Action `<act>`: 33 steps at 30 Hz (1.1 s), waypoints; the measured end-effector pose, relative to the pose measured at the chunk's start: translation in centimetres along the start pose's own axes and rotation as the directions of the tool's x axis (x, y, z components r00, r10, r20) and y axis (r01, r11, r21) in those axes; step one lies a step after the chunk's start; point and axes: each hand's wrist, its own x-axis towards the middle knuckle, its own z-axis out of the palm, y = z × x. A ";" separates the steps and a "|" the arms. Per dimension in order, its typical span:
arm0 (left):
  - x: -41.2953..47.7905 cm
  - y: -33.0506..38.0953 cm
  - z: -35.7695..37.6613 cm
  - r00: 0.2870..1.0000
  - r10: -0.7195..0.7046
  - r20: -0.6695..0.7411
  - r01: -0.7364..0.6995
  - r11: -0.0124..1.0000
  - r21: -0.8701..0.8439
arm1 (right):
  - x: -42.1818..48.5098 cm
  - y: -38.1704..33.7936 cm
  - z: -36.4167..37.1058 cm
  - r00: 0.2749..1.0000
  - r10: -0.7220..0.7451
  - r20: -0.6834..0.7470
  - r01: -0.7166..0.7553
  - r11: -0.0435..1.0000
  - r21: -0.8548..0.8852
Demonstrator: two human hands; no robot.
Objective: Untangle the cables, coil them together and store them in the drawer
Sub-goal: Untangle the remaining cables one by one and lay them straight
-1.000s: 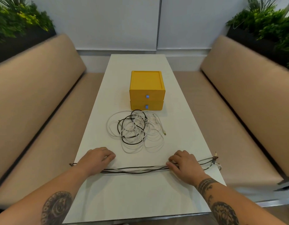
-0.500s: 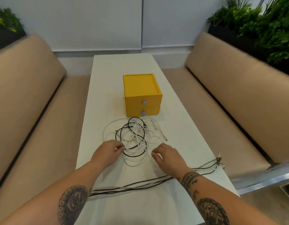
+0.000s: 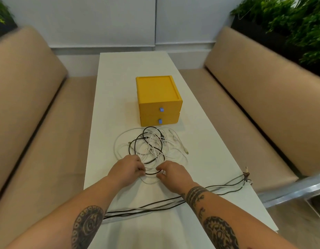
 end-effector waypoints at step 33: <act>4.2 6.3 -14.9 0.852 -0.318 -0.416 -0.026 0.767 -0.641 | 6.6 -15.2 -25.9 0.781 0.092 -0.618 0.472 0.563 0.679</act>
